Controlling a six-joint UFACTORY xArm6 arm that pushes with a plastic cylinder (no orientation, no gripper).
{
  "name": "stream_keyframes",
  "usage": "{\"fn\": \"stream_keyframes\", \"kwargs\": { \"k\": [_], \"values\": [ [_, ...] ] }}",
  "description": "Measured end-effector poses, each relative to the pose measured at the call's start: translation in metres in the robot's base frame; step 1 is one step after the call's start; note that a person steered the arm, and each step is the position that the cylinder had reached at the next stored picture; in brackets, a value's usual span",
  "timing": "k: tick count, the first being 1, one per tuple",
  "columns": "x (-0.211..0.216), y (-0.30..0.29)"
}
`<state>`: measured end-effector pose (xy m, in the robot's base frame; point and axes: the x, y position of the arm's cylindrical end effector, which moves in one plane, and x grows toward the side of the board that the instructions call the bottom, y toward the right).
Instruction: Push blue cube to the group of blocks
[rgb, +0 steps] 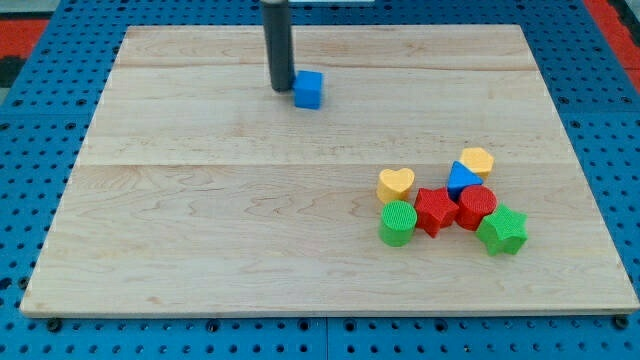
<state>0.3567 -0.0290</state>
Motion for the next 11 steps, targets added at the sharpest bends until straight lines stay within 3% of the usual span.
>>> {"fn": "stream_keyframes", "kwargs": {
  "k": [1, 2, 3, 4, 5, 6, 8, 9, 10, 11],
  "values": [
    [0.07, 0.063],
    [0.071, 0.022],
    [0.039, -0.074],
    [-0.045, -0.072],
    [-0.064, -0.019],
    [0.002, 0.06],
    [0.101, 0.092],
    [0.103, 0.101],
    [0.075, 0.066],
    [0.042, 0.085]
  ]
}}
